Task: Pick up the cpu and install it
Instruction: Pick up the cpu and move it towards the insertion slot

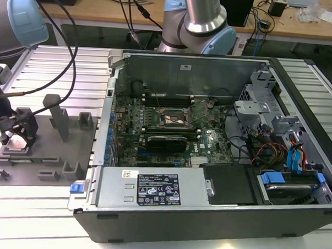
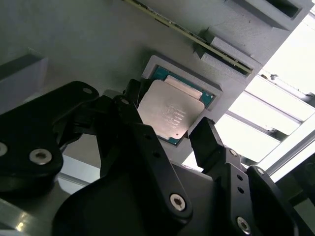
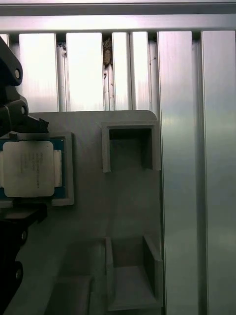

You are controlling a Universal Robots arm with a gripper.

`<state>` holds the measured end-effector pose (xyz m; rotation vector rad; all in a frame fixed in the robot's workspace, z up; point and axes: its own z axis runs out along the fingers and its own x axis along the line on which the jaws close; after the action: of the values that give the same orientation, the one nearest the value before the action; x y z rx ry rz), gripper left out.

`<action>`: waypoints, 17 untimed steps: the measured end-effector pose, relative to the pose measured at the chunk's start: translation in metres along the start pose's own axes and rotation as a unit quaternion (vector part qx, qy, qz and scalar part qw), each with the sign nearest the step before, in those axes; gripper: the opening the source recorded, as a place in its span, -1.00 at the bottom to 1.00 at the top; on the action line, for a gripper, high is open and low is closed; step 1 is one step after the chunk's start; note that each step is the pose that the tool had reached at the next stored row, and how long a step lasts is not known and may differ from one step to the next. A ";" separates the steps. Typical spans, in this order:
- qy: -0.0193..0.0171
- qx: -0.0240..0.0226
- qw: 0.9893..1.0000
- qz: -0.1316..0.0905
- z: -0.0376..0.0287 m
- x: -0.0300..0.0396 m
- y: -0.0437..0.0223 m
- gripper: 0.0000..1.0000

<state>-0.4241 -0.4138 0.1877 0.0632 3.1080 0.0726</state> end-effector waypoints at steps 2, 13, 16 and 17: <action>0.000 0.000 1.000 0.000 0.0001 0.0000 0.0000 0.36; 0.000 0.000 1.000 0.000 0.0004 0.0000 0.0000 0.19; 0.000 0.000 1.000 0.000 0.0005 0.0000 0.0000 0.09; 0.000 0.000 1.000 0.000 0.0003 0.0000 0.0000 0.09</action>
<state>-0.4241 -0.4138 0.1874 0.0633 3.1078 0.0728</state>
